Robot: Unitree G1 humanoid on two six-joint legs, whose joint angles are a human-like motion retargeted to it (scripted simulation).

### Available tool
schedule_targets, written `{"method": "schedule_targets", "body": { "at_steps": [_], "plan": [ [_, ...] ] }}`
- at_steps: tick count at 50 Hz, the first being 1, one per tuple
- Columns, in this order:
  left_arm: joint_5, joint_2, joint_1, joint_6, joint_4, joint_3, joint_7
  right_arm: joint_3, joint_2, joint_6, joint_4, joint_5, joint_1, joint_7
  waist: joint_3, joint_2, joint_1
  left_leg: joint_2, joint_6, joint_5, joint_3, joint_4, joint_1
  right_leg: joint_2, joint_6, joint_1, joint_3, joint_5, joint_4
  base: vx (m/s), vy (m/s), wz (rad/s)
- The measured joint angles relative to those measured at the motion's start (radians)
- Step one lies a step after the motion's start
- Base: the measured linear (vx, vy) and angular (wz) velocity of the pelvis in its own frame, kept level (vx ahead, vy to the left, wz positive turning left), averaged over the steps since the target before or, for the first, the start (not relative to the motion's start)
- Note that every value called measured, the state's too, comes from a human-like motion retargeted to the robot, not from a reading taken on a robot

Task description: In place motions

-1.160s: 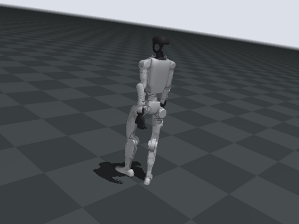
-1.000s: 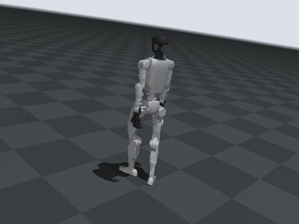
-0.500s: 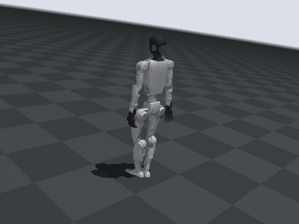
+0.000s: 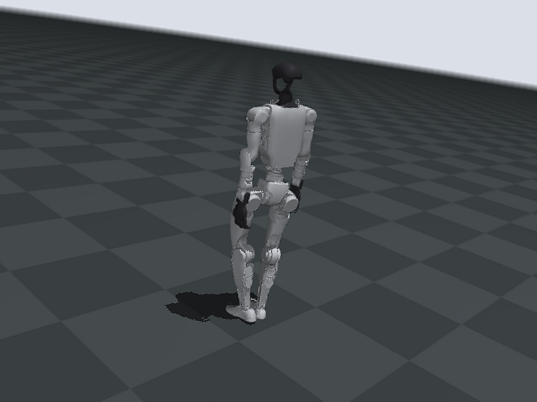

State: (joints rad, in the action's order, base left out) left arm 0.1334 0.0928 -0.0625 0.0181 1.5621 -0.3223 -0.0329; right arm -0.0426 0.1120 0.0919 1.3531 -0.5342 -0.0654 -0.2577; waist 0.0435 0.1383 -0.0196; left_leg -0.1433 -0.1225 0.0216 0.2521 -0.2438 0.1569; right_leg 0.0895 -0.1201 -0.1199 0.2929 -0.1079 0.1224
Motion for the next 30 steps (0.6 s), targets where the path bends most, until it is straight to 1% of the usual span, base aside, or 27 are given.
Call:
{"method": "schedule_targets", "body": {
  "at_steps": [2, 3, 5, 8, 10, 13, 15, 18, 20, 22, 23, 25, 27, 30],
  "plan": [
    [0.000, -0.009, -0.001, 0.003, 0.000, 0.003, 0.003, 0.004, 0.001, -0.004, -0.009, -0.011, -0.003, 0.001, -0.001, 0.000, 0.002, -0.024, -0.006, -0.012, -0.106, -0.026, 0.017, 0.005, -0.007, -0.010, -0.033, 0.012, 0.005, -0.11, 0.16, -1.31],
    [-0.001, -0.013, -0.003, 0.005, 0.002, 0.004, 0.006, 0.007, 0.001, -0.007, -0.014, -0.014, -0.004, 0.001, -0.003, -0.003, 0.006, -0.037, 0.001, -0.020, -0.174, -0.033, 0.022, 0.003, -0.011, -0.014, -0.056, 0.020, 0.008, -0.12, 0.17, -1.76],
    [-0.003, -0.019, -0.005, 0.008, 0.009, 0.004, 0.012, 0.010, 0.000, -0.011, -0.021, -0.013, -0.005, -0.004, -0.010, -0.014, 0.022, -0.058, 0.029, -0.030, -0.304, -0.030, 0.020, -0.011, -0.018, -0.024, -0.115, 0.038, 0.014, -0.10, 0.17, -2.17],
    [-0.002, -0.021, -0.011, 0.007, 0.025, 0.010, 0.015, 0.002, 0.000, -0.013, -0.020, -0.008, 0.002, -0.015, -0.004, -0.038, 0.020, -0.065, 0.068, -0.034, -0.421, 0.000, 0.001, -0.041, -0.025, -0.043, -0.187, 0.066, 0.017, -0.09, 0.17, -1.99],
    [0.001, -0.015, -0.010, 0.001, 0.037, 0.019, 0.013, -0.009, 0.004, -0.011, -0.010, -0.004, 0.006, -0.020, 0.006, -0.055, 0.009, -0.041, 0.086, -0.027, -0.391, 0.024, -0.004, -0.062, -0.025, -0.060, -0.229, 0.087, 0.019, -0.09, 0.18, -1.75],
    [0.019, 0.002, 0.004, -0.014, 0.048, 0.044, 0.006, -0.032, 0.019, -0.002, 0.010, 0.006, 0.007, -0.008, 0.006, -0.087, -0.056, 0.016, 0.052, 0.007, -0.247, 0.085, -0.028, -0.088, -0.018, -0.078, -0.258, 0.117, 0.016, -0.14, 0.14, -1.17],
    [0.036, 0.016, 0.019, -0.023, 0.045, 0.060, -0.003, -0.049, 0.031, 0.007, 0.023, 0.016, 0.002, 0.005, 0.004, -0.116, -0.101, 0.054, 0.045, 0.024, -0.167, 0.137, -0.053, -0.117, -0.009, -0.100, -0.280, 0.123, 0.021, -0.21, 0.22, -0.99],
    [0.059, 0.044, 0.036, -0.030, 0.024, 0.073, -0.030, -0.065, 0.049, 0.023, 0.041, 0.044, -0.002, 0.031, 0.006, -0.159, -0.166, 0.095, 0.057, 0.027, -0.099, 0.182, -0.056, -0.169, 0.030, -0.153, -0.331, 0.119, 0.042, -0.20, 0.21, -1.38],
    [0.076, 0.077, 0.048, -0.039, 0.007, 0.069, -0.054, -0.070, 0.054, 0.036, 0.056, 0.079, -0.003, 0.057, -0.005, -0.168, -0.183, 0.117, 0.056, 0.032, -0.006, 0.201, -0.062, -0.200, 0.080, -0.180, -0.360, 0.110, 0.056, -0.24, 0.21, -2.18],
    [0.095, 0.114, 0.057, -0.050, -0.001, 0.070, -0.090, -0.087, 0.055, 0.044, 0.082, 0.118, -0.004, 0.088, -0.021, -0.170, -0.188, 0.130, 0.053, 0.041, 0.056, 0.207, -0.075, -0.183, 0.148, -0.188, -0.274, 0.083, 0.066, -0.24, 0.27, -2.16],
    [0.108, 0.132, 0.059, -0.057, -0.002, 0.071, -0.115, -0.099, 0.056, 0.045, 0.099, 0.136, -0.002, 0.102, -0.027, -0.170, -0.184, 0.139, 0.054, 0.048, 0.094, 0.208, -0.085, -0.160, 0.187, -0.188, -0.197, 0.065, 0.068, -0.20, 0.32, -2.28],
    [0.142, 0.160, 0.052, -0.084, 0.000, 0.065, -0.170, -0.120, 0.061, 0.046, 0.134, 0.165, 0.004, 0.111, -0.029, -0.168, -0.158, 0.151, 0.054, 0.067, 0.163, 0.207, -0.100, -0.111, 0.244, -0.180, -0.038, 0.019, 0.068, -0.17, 0.33, -2.74],
    [0.164, 0.181, 0.035, -0.112, 0.004, 0.049, -0.210, -0.128, 0.068, 0.057, 0.155, 0.174, 0.008, 0.086, -0.024, -0.173, -0.119, 0.170, 0.059, 0.089, 0.257, 0.208, -0.112, -0.071, 0.268, -0.171, 0.111, -0.042, 0.077, -0.17, 0.29, -3.30],
    [0.162, 0.196, 0.000, -0.124, 0.012, 0.024, -0.219, -0.128, 0.073, 0.071, 0.161, 0.162, 0.011, 0.068, -0.017, -0.199, -0.095, 0.214, 0.081, 0.117, 0.429, 0.221, -0.141, -0.015, 0.284, -0.138, 0.397, -0.137, 0.097, -0.26, 0.30, -3.21]
  ]
}}
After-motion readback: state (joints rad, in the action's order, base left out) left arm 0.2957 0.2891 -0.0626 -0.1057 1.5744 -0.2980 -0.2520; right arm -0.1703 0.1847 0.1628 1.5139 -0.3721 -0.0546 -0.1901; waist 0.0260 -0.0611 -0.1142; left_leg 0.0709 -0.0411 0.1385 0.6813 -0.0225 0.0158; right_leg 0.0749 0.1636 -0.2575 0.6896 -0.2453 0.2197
